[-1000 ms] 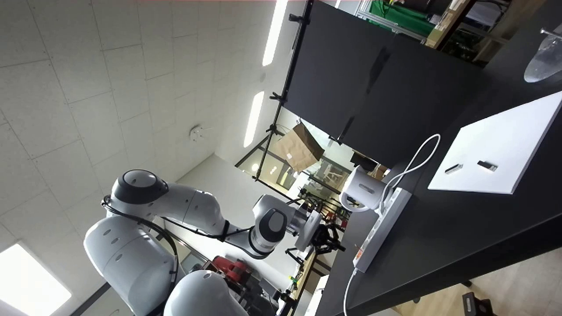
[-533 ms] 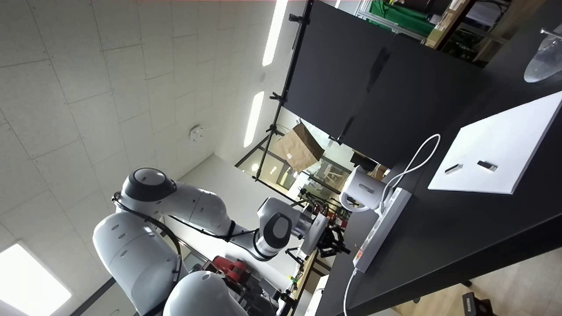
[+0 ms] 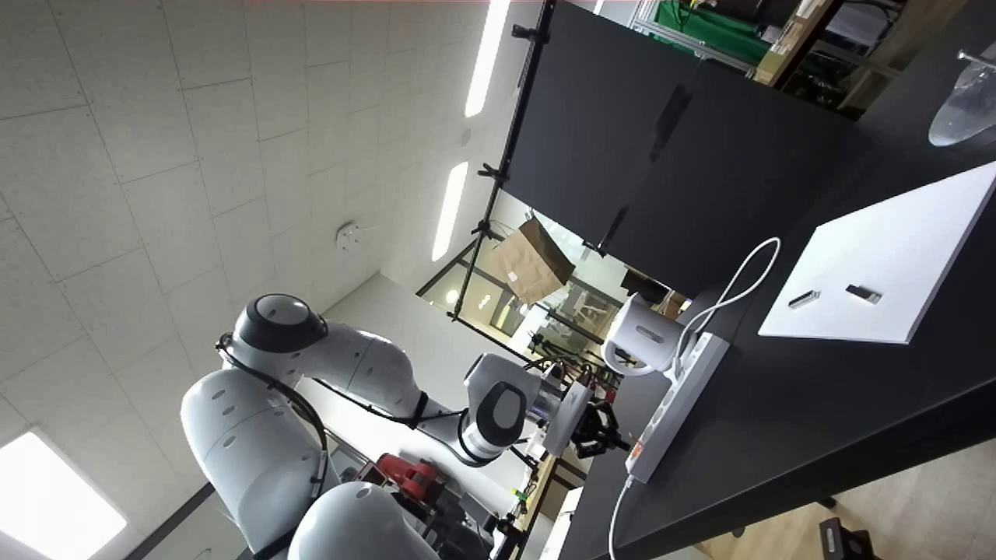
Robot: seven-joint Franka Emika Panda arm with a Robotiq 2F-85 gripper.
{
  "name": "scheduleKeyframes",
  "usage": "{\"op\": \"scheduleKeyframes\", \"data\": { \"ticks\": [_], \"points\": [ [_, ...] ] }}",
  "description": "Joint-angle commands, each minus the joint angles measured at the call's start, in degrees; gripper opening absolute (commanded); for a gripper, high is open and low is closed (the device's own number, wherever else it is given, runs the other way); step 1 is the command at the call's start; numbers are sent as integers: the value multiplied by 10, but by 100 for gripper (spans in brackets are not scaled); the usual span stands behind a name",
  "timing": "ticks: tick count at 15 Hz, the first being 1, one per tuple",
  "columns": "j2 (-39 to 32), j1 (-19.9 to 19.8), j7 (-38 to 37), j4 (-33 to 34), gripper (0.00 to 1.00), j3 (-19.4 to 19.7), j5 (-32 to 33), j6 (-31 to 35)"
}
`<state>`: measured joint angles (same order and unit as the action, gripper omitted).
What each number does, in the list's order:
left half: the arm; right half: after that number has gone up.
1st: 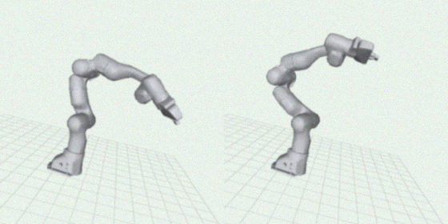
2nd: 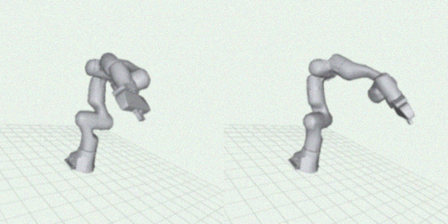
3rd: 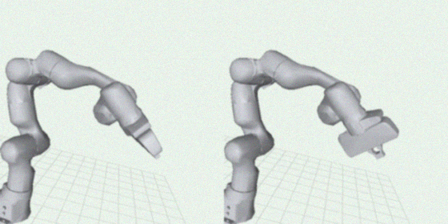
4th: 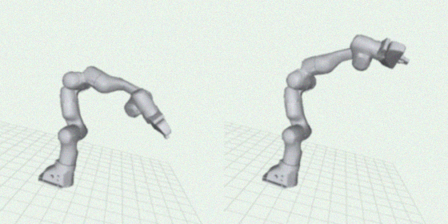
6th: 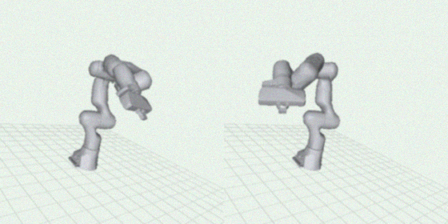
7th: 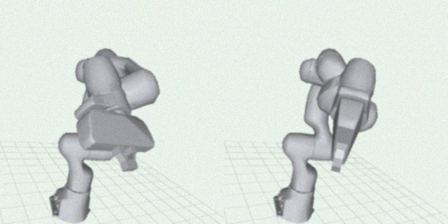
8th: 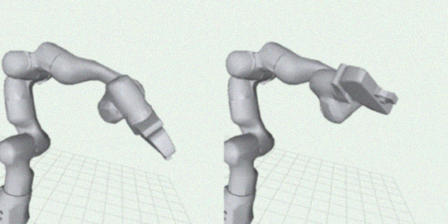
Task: Switch off the extension cord
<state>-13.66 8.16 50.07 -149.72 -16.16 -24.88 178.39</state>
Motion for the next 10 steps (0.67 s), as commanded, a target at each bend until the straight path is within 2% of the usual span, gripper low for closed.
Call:
{"op": "scheduleKeyframes", "data": {
  "ticks": [1,10],
  "points": [
    [-25,-17,6,16,0,-10,-9,13],
    [-51,-33,0,29,0,-29,-6,32]
  ]
}}
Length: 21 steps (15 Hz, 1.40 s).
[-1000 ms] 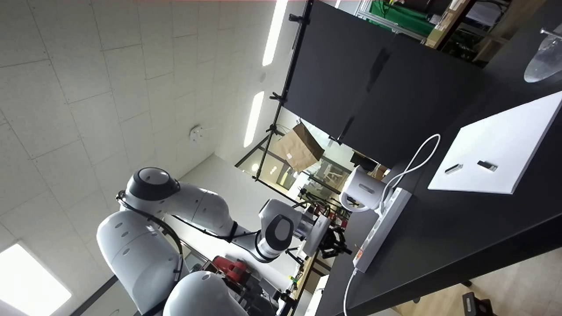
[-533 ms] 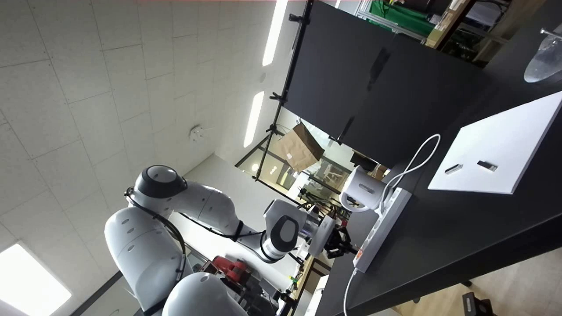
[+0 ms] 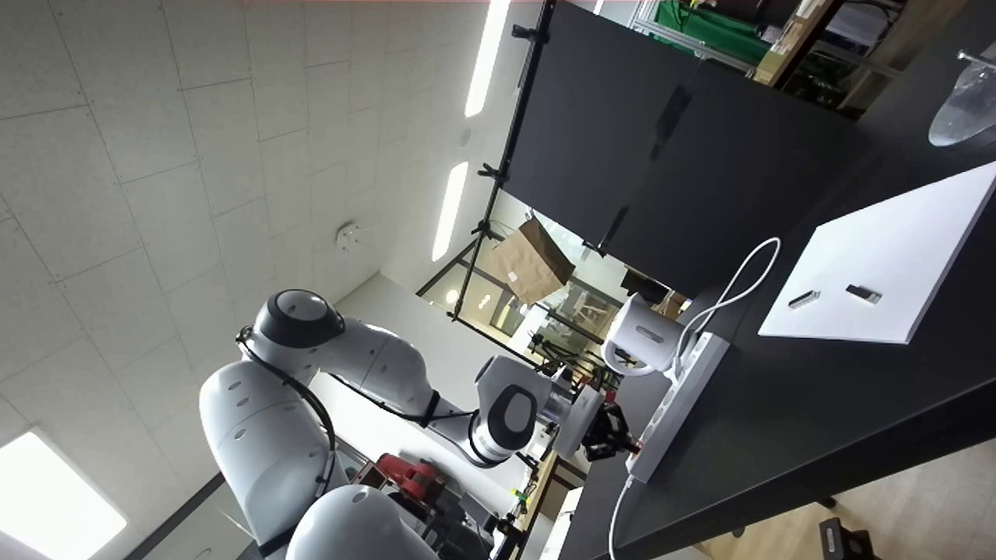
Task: Switch off the extension cord
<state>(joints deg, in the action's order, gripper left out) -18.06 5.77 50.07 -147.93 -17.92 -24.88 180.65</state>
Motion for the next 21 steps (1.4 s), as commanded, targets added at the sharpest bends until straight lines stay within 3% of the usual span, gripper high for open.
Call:
{"op": "scheduleKeyframes", "data": {
  "ticks": [1,6,7,10,15,21],
  "points": [
    [-8,-8,-2,12,0,-11,-6,10],
    [-22,-10,-5,22,0,-1,-4,-2],
    [-27,-38,-79,19,0,-11,85,-4],
    [-34,-50,-144,27,0,-5,159,-30],
    [-37,-38,-240,61,0,26,236,-131],
    [-38,-6,-326,101,0,57,255,-243]
  ]
}}
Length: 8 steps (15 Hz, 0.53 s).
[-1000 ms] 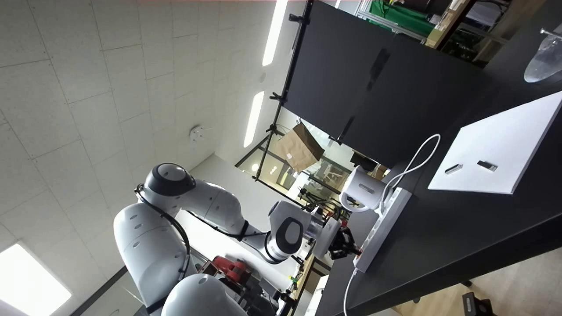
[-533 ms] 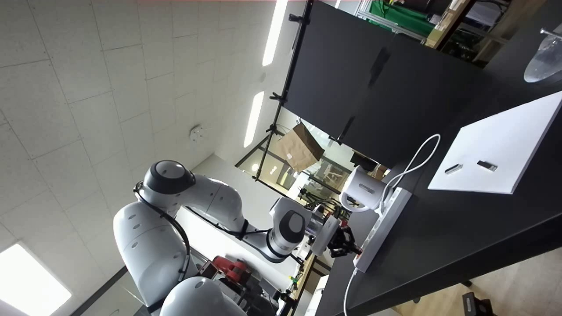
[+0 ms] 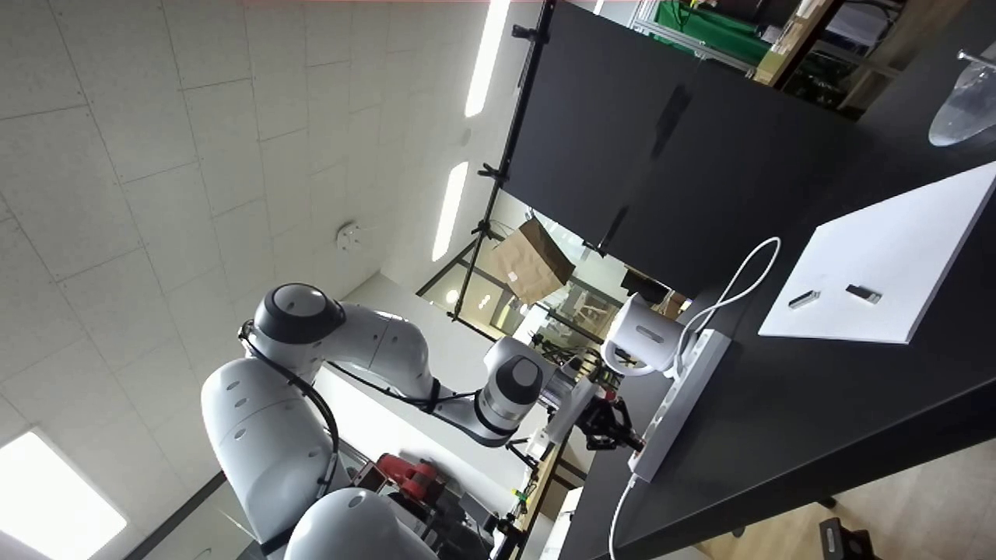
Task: Switch off the extension cord
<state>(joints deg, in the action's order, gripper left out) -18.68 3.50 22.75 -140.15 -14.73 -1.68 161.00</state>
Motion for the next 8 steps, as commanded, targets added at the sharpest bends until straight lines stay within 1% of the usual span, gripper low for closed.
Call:
{"op": "scheduleKeyframes", "data": {
  "ticks": [1,6,8],
  "points": [
    [-34,21,-61,29,0,28,25,-58],
    [-41,37,-68,52,0,35,37,-102],
    [-40,38,-66,56,0,33,37,-104]
  ]
}}
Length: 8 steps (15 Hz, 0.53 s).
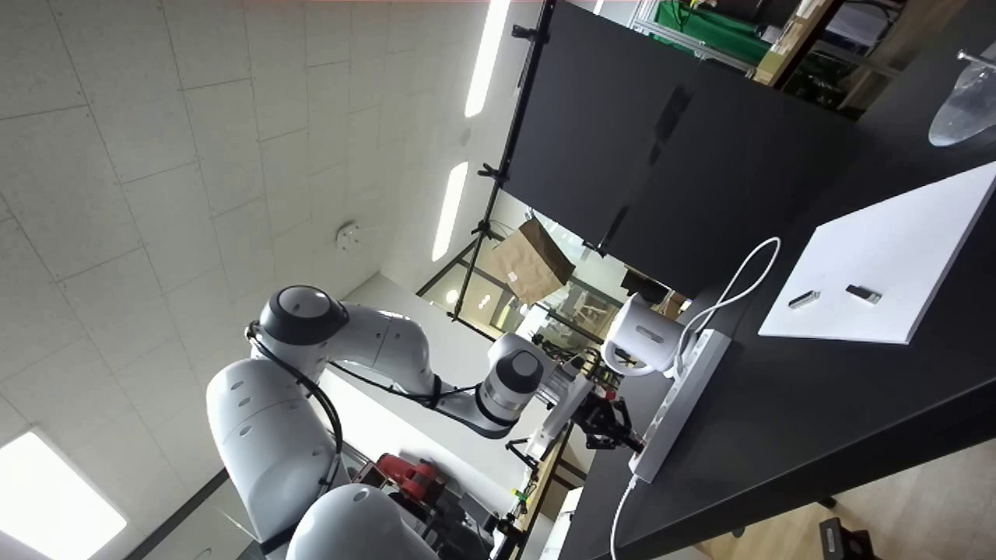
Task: Switch off the extension cord
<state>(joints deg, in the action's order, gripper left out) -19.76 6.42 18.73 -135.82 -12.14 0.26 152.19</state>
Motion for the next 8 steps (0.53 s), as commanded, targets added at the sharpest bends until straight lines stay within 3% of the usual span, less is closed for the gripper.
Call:
{"op": "scheduleKeyframes", "data": {
  "ticks": [1,8],
  "points": [
    [-28,7,-22,11,0,4,13,-8],
    [58,-13,0,-3,0,-35,-43,23]
  ]
}}
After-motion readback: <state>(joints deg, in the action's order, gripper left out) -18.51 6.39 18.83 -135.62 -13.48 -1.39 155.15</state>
